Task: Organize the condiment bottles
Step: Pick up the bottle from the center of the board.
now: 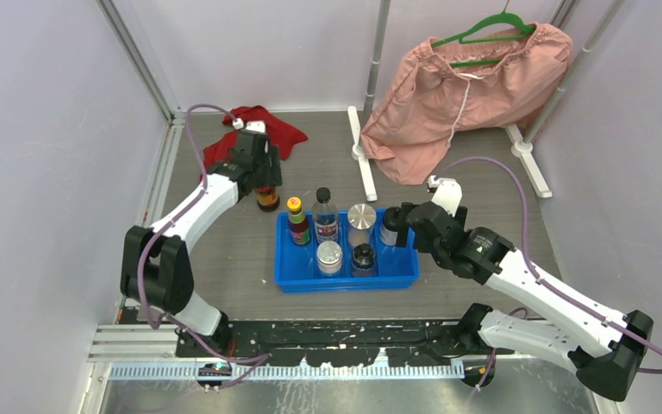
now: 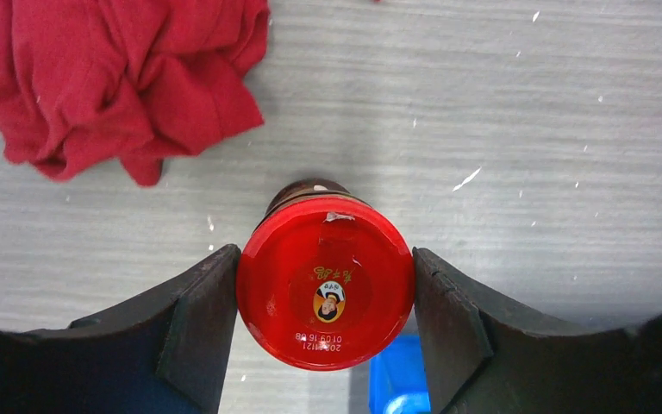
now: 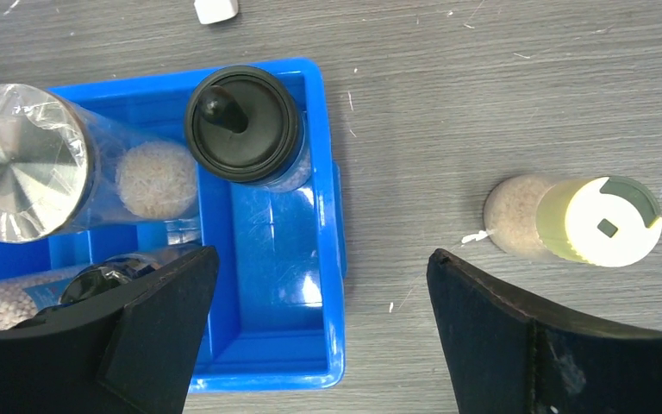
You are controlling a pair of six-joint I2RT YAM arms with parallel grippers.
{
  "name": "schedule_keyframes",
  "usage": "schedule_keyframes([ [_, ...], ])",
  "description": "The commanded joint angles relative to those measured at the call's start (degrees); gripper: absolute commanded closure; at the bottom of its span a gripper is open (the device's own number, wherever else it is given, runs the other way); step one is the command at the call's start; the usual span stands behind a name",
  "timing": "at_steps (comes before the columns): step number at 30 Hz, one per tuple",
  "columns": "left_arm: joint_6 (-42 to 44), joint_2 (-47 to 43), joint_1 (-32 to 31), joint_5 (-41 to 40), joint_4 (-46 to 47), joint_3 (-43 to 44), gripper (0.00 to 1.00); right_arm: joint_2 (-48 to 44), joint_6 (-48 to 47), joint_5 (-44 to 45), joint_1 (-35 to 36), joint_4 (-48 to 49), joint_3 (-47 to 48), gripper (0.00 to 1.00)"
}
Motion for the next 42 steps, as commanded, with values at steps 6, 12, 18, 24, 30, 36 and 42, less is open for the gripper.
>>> schedule_keyframes([
  [6,-3.78,-12.16,0.31,-2.92,-5.68,-4.44,0.34,-3.37,2.13,-1.19,-0.26,-0.54,-0.21,0.04],
  [12,-5.98,-17.94,0.24,-3.18,-10.01,-6.54,0.34,-4.04,1.81,-0.90,-0.21,-1.75,1.21,0.04],
  [18,-6.96,-23.35,0.13,-3.21,-13.40,-7.54,0.35,-4.37,1.74,-1.18,-0.21,-2.14,1.88,0.05],
  [24,-7.22,-27.01,0.00,-3.21,-16.63,-7.71,0.36,-5.12,1.95,-1.29,-0.25,-2.67,2.01,0.05],
  [30,-8.36,-29.40,-0.76,-2.74,-20.02,-7.75,0.36,-5.78,1.95,-0.86,-0.20,-3.50,2.19,0.05],
  [36,-8.65,-31.99,-1.45,-2.97,-22.38,-7.89,0.36,-6.24,2.00,-0.66,-0.19,-4.11,2.19,0.05],
  [42,-8.98,-34.45,-1.90,-2.18,-25.41,-6.75,0.36,-6.45,2.11,-0.75,-0.22,-4.13,2.10,0.05],
])
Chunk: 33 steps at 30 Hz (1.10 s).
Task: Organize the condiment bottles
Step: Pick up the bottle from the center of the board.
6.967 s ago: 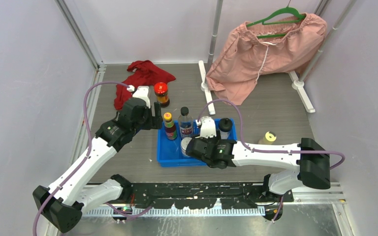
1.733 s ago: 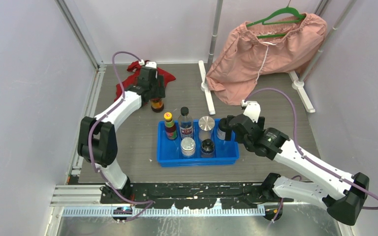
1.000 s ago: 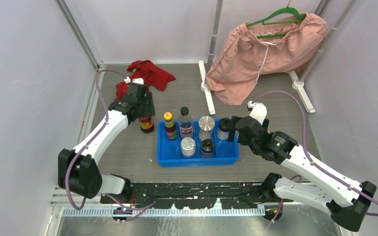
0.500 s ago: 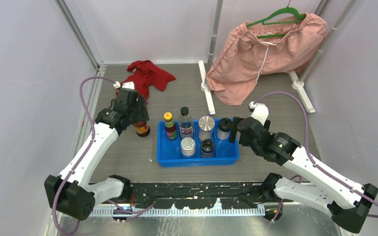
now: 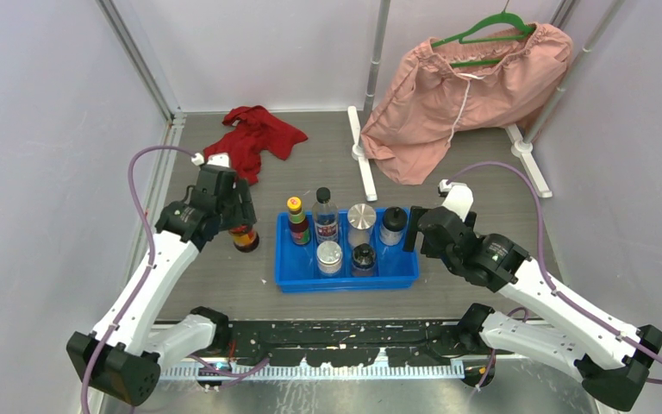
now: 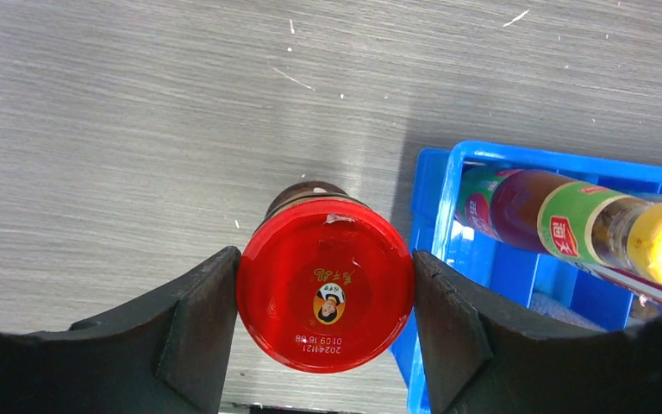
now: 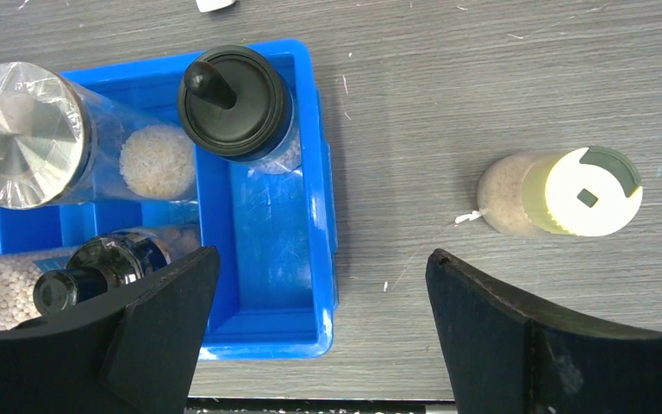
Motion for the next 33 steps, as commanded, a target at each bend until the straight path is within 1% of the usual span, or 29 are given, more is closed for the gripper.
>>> schedule_keyframes([
  [1,-1.15,-3.79,-0.70,-0.20,0.28,2.77,0.36,-0.83,0.51,0.91,-0.20,0.04,2.23,0.05],
  [15,-1.81,-7.55,-1.26,2.95,-6.18,5.80,0.36,-0.16,0.80,0.47,-0.17,0.95,1.62,0.05],
  [25,-2.94,-7.59,-2.40,6.09,-8.78,10.00,0.36,-0.59,1.06,0.35,-0.14,1.20,1.35,0.05],
  [29,-4.01,-6.78,-4.68,5.68,-9.33,11.28,0.36,-0.73,1.06,0.38,-0.16,1.20,1.19,0.05],
  [33,-5.81,-6.13,-10.09,2.63,-9.56,12.26,0.36,-0.83,1.20,0.38,-0.12,1.26,0.91,0.05],
])
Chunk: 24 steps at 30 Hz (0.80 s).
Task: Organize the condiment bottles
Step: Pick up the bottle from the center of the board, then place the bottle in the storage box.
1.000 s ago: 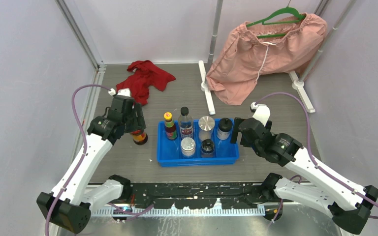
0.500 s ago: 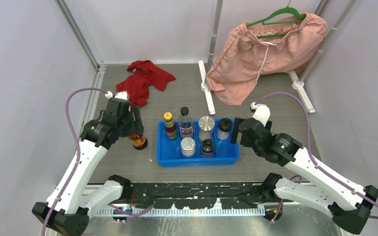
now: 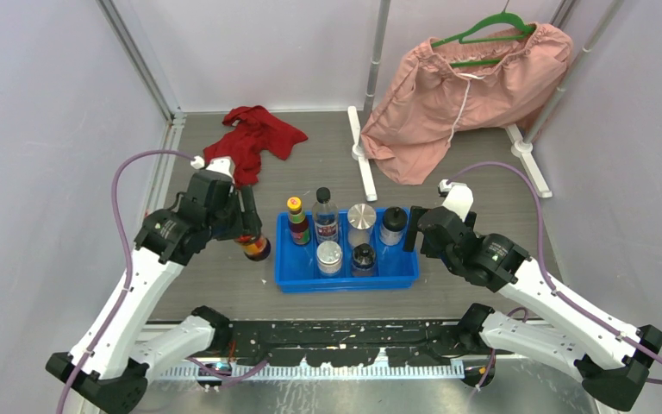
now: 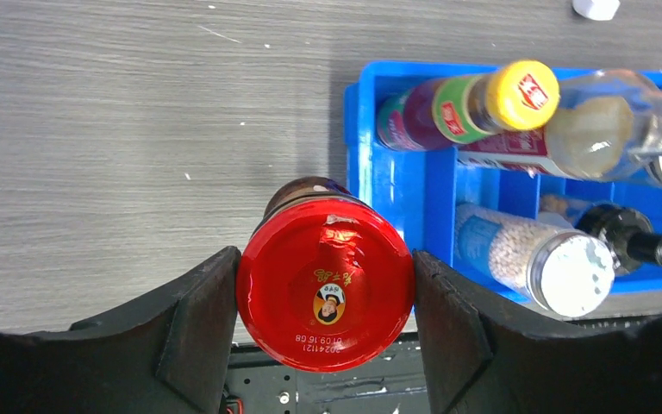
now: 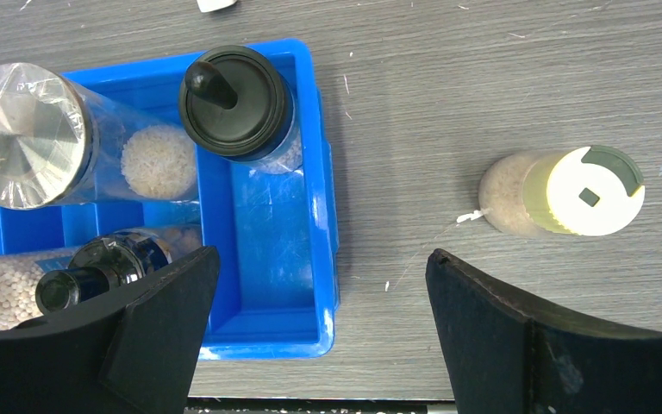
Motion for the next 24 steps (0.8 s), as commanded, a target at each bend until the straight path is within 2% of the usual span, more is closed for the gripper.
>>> schedule_keyframes([
  [1,-3.11,0.03,-5.48,-3.01,2.67,4.63,0.36,-0.89,1.05,0.45,-0.11,1.21,0.91,0.05],
  [14,-8.16,5.37,-20.83,-12.54,2.64,8.12,0.36,-2.60,1.19,0.70,-0.13,0.47,0.32,0.04],
  [24,-10.34,9.75,-28.22,-16.08,5.13,9.37,0.36,-3.28,1.29,0.86,-0.15,0.19,-0.14,0.04],
])
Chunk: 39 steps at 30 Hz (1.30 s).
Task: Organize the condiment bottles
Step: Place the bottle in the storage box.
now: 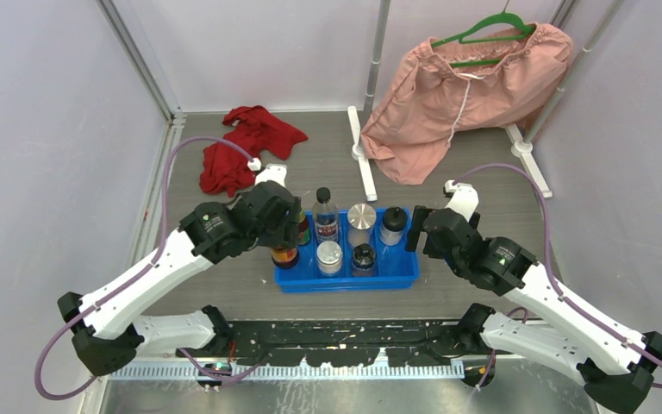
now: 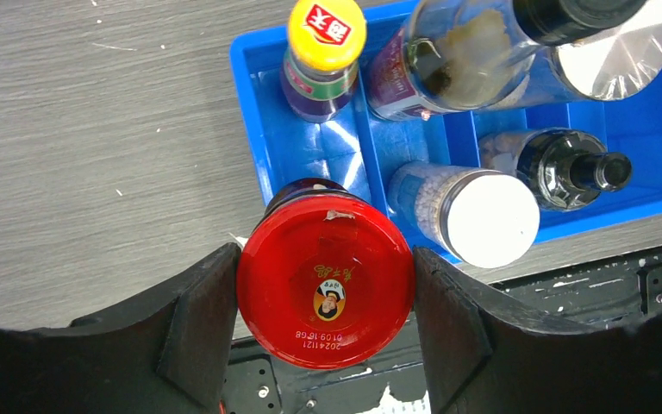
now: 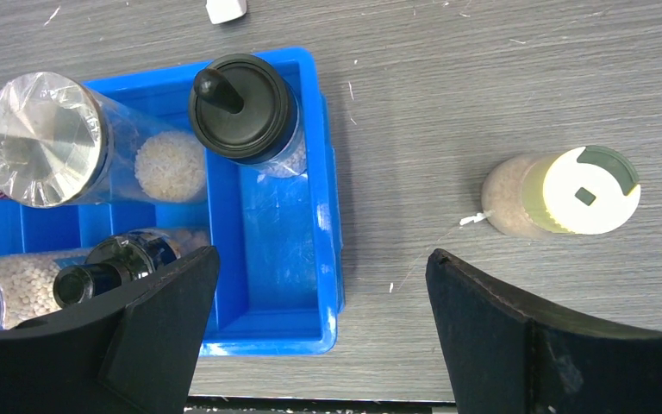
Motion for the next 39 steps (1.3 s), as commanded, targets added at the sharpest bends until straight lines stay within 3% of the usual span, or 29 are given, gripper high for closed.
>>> schedule_keyframes([
  [1,-2.07,0.69,-2.60,-4.43,6.23,4.11,0.36,-1.11,1.09,0.86,-0.14,0.26,-0.14,0.04],
  [13,-2.56,2.95,-5.47,-5.30,8.88,3.83,0.36,-1.68,0.91,0.94,-0.12,-0.04,-0.58,0.04],
  [39,-2.13,0.83,-5.56,-6.13,15.00,-5.56,0.36,-0.52,0.70,0.51,-0.12,0.66,-1.37,0.04],
])
